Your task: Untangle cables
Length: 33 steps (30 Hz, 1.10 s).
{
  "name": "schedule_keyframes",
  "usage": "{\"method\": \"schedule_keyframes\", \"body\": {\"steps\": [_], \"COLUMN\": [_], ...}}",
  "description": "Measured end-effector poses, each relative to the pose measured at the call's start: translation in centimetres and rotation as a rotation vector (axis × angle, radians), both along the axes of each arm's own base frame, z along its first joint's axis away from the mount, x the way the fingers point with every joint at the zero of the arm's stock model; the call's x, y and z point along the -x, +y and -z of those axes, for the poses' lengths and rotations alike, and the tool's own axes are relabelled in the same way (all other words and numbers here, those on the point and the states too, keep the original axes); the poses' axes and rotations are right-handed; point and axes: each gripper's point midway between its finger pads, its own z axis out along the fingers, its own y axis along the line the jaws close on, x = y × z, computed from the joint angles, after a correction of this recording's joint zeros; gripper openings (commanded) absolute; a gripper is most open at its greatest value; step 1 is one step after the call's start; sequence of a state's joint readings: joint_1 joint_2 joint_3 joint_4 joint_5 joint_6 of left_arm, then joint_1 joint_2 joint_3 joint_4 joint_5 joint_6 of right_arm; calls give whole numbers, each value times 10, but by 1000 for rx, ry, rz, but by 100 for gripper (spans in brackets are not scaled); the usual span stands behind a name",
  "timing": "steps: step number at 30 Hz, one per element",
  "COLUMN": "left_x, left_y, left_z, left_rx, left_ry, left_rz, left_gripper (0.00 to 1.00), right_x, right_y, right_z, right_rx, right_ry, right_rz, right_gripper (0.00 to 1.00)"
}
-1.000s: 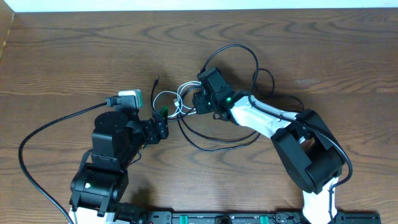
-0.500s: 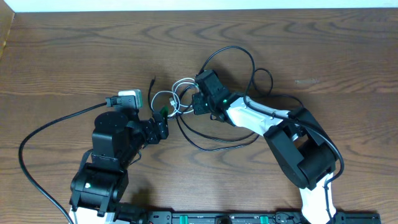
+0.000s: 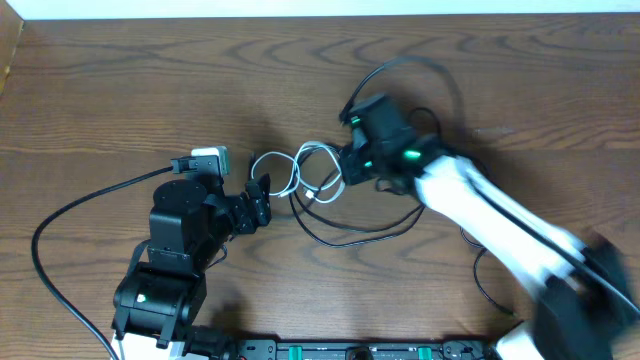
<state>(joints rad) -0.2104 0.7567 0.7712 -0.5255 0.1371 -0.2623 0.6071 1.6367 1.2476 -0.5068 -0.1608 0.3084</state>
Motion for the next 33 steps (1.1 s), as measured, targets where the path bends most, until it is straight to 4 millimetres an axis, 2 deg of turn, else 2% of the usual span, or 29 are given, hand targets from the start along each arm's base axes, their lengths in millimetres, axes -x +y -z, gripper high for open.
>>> {"method": "schedule_keyframes", "body": {"steps": [1, 2, 3, 5, 8, 10, 12, 15, 16, 18, 20, 23, 25, 26, 29, 30, 33], "left_x": [1, 1, 2, 2, 3, 3, 3, 1, -1, -3, -4, -4, -2, 1, 8, 10, 14], "left_y": [0, 0, 0, 0, -1, -1, -1, -1, 0, 3, 10, 26, 40, 45, 61, 64, 67], "left_z": [1, 2, 3, 4, 4, 4, 3, 1, -1, -2, -2, -3, -12, -15, -24, -24, -19], "left_rx": [-1, -1, -2, -2, 0, 0, 0, 2, 1, -10, -24, -36, -44, -48, -55, -58, -62], "left_ry": [4, 8, 15, 18, 20, 19, 18, 4, -3, -13, -15, -4, -2, 8, 24, 31, 56], "left_rz": [0, 0, 0, 3, 6, 6, 6, 5, 1, -19, -60, -148, -209, -229, -290, -302, -317], "left_gripper": [85, 85, 85, 85, 85, 85, 85, 85, 85, 85, 85, 85, 85, 84, 85, 84, 85], "right_x": [2, 6, 17, 30, 60, 80, 94, 89, 82, 69, 55, 43, 41, 43, 42, 43, 49], "right_y": [-4, -11, -24, -37, -62, -74, -83, -80, -75, -64, -46, -15, 6, 14, 40, 52, 78], "right_z": [-29, -68, -128, -166, -226, -251, -263, -238, -221, -188, -144, -72, -23, -5, 33, 49, 79], "right_rx": [-32, -75, -142, -188, -268, -305, -319, -263, -230, -174, -113, -31, 16, 31, 45, 50, 47], "right_ry": [-61, -148, -282, -375, -527, -591, -617, -537, -485, -390, -271, -91, 14, 51, 85, 94, 108], "right_rz": [-8, -14, -13, -8, 0, 0, -2, -9, -15, -27, -58, -127, -176, -195, -243, -265, -313], "right_gripper": [1, 1, 1, 1, 1, 2, 13, 39, 48, 59, 66, 71, 73, 75, 77, 78, 78]}}
